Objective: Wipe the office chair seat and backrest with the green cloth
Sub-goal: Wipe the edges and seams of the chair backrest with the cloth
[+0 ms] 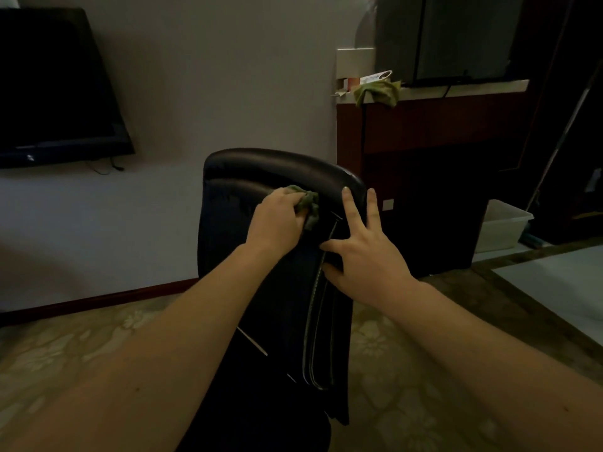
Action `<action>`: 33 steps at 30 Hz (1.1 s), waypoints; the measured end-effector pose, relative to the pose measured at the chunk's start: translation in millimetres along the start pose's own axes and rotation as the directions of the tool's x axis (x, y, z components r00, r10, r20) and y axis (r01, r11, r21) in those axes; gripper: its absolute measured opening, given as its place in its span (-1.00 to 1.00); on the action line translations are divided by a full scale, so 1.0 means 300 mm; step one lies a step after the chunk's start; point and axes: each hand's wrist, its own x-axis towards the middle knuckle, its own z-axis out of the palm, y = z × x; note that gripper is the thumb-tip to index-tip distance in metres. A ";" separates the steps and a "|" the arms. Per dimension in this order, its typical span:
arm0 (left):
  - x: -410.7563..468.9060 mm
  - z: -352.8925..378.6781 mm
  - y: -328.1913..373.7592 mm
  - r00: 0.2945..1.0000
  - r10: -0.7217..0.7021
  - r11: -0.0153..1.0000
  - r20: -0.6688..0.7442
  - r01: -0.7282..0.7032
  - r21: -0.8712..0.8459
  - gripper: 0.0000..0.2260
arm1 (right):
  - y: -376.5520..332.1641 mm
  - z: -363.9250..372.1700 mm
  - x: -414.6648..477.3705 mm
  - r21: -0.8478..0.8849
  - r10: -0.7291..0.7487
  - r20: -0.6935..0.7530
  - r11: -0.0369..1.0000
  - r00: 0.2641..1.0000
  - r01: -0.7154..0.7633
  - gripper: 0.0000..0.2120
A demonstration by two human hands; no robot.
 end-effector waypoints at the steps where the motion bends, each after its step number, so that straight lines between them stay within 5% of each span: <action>1: -0.006 0.009 0.011 1.000 0.002 1.000 -0.007 -0.002 -0.017 -0.76 | 0.005 -0.004 -0.002 0.024 -0.005 0.007 1.000 1.000 0.005 -0.64; 14: -0.092 0.021 0.035 0.969 0.229 0.973 0.099 -0.232 0.020 -0.65 | 0.012 -0.018 -0.026 0.418 0.001 -0.039 0.908 0.999 0.015 -0.86; 21: -0.082 0.054 0.035 0.988 0.152 0.988 -0.021 -0.152 -0.011 -0.69 | 0.001 0.017 -0.073 0.782 0.146 -0.103 0.624 0.984 -0.010 -0.78; 25: -0.138 0.126 0.018 0.974 0.222 0.975 -0.045 -0.221 0.020 -0.64 | -0.022 0.042 -0.090 0.858 0.189 -0.135 0.513 0.973 0.020 -0.68; 27: -0.148 0.134 0.003 0.960 0.270 0.963 -0.070 -0.270 0.018 -0.66 | -0.030 0.047 -0.086 0.926 0.248 -0.146 0.375 0.958 0.044 -0.67; 30: -0.174 0.135 -0.002 0.935 0.349 0.937 -0.069 -0.349 0.009 -0.68 | -0.035 0.062 -0.068 0.992 0.433 -0.121 0.096 0.893 0.087 -0.64; 33: -0.209 0.149 -0.021 0.929 0.366 0.930 -0.055 -0.366 -0.003 -0.69 | -0.033 0.073 -0.038 0.997 0.643 -0.083 0.060 0.761 0.057 -0.72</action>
